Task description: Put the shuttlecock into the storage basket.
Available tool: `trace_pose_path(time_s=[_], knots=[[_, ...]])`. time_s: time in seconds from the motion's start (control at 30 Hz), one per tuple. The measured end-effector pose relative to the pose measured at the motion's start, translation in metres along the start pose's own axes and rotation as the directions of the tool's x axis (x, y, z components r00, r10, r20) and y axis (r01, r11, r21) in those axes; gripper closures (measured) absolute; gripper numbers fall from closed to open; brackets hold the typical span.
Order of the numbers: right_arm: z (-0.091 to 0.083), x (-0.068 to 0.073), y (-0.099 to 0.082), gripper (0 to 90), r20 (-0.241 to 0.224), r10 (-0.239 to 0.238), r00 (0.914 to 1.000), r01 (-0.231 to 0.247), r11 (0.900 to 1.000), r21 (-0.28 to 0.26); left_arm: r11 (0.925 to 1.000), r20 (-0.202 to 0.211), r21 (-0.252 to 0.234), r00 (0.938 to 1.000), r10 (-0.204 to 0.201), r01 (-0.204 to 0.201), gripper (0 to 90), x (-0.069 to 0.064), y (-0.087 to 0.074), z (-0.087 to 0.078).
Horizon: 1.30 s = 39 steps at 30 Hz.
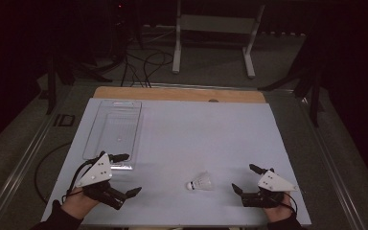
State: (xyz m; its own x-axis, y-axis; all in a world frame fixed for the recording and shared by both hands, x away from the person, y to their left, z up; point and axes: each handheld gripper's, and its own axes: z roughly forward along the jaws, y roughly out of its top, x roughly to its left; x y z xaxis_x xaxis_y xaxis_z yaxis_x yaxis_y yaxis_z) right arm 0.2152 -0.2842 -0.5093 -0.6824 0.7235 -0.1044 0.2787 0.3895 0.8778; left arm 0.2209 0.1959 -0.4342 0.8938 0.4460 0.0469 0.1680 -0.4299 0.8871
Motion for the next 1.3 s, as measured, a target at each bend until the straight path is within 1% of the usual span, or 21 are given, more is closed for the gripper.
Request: trace_pose_path(time_s=[0.07,0.13,0.17,0.3,0.43,0.53,0.6,0.63,0.7,0.77,0.8,0.87,0.93,1.03,1.07,1.1,1.17,1.27,1.3], knots=[[0.000,0.000,0.000,8.9,0.001,0.001,1.0000,-0.001,1.0000,-0.001,0.9999,0.016,-0.003,0.9998,-0.011,0.011,0.4,-0.001,0.001,0.003],[0.000,0.000,0.001,8.9,0.000,-0.004,1.0000,0.004,1.0000,-0.004,0.9999,0.022,0.013,0.9997,-0.004,0.004,0.4,-0.002,0.001,0.006],[-0.001,0.000,0.001,8.9,0.001,-0.006,1.0000,0.006,1.0000,-0.005,0.9999,0.024,0.014,0.9997,-0.007,0.007,0.4,-0.003,0.002,0.007],[0.000,0.000,0.001,8.9,0.001,-0.004,1.0000,0.004,1.0000,-0.002,0.9999,0.042,0.015,0.9991,0.007,-0.008,0.4,-0.005,0.008,0.013],[0.000,0.000,0.001,8.9,0.001,-0.005,1.0000,0.005,1.0000,-0.002,0.9989,0.055,0.037,0.9981,0.027,-0.029,0.4,-0.006,0.014,0.020],[0.000,0.000,0.000,8.9,0.002,-0.004,1.0000,0.004,1.0000,-0.003,0.9983,0.069,0.051,0.9973,0.026,-0.030,0.4,-0.007,0.017,0.027],[-0.001,0.000,0.000,8.9,0.002,-0.003,1.0000,0.003,1.0000,-0.003,0.9983,0.069,0.051,0.9973,0.026,-0.030,0.4,-0.007,0.017,0.027],[0.000,0.000,0.000,8.9,0.002,-0.003,1.0000,0.003,1.0000,-0.002,0.9950,0.069,0.086,0.9966,0.044,-0.050,0.4,-0.009,0.018,0.034],[-0.001,0.000,0.000,8.9,0.002,-0.006,1.0000,0.006,1.0000,-0.002,0.9918,0.076,0.111,0.9956,0.055,-0.063,0.4,-0.011,0.017,0.041],[-0.001,0.000,0.000,8.9,0.002,-0.006,1.0000,0.006,1.0000,-0.002,0.9903,0.092,0.123,0.9943,0.054,-0.065,0.4,-0.012,0.016,0.046],[-0.001,0.000,0.000,8.9,0.003,-0.006,1.0000,0.006,1.0000,-0.002,0.9901,0.090,0.124,0.9944,0.055,-0.066,0.4,-0.013,0.015,0.048],[-0.001,0.000,0.000,8.9,0.002,-0.003,1.0000,0.003,1.0000,-0.002,0.9901,0.102,0.125,0.9934,0.051,-0.064,0.4,-0.013,0.016,0.050],[-0.001,0.000,0.000,8.9,0.002,-0.004,1.0000,0.004,1.0000,-0.001,0.9893,0.101,0.127,0.9932,0.059,-0.071,0.4,-0.014,0.018,0.052],[-0.001,0.000,0.000,8.9,0.002,-0.006,1.0000,0.006,1.0000,-0.001,0.9875,0.108,0.137,0.9922,0.062,-0.077,0.4,-0.015,0.020,0.056],[-0.001,0.000,0.000,8.9,0.000,-0.005,1.0000,0.005,1.0000,-0.001,0.9867,0.116,0.145,0.9916,0.057,-0.074,0.4,-0.016,0.021,0.058],[-0.001,0.000,0.000,8.9,0.002,-0.006,1.0000,0.006,1.0000,0.000,0.9847,0.123,0.159,0.9910,0.052,-0.072,0.4,-0.016,0.022,0.059],[-0.001,0.000,0.000,8.9,0.000,-0.004,1.0000,0.004,1.0000,-0.001,0.9805,0.124,0.178,0.9904,0.061,-0.082,0.4,-0.017,0.023,0.062],[-0.001,0.000,0.000,8.9,-0.001,0.000,1.0000,0.000,1.0000,0.002,0.9761,0.131,0.202,0.9899,0.055,-0.081,0.4,-0.019,0.024,0.067],[0.000,0.000,0.000,8.9,-0.001,0.001,1.0000,-0.001,1.0000,0.002,0.9731,0.135,0.214,0.9892,0.056,-0.085,0.4,-0.019,0.025,0.068]])
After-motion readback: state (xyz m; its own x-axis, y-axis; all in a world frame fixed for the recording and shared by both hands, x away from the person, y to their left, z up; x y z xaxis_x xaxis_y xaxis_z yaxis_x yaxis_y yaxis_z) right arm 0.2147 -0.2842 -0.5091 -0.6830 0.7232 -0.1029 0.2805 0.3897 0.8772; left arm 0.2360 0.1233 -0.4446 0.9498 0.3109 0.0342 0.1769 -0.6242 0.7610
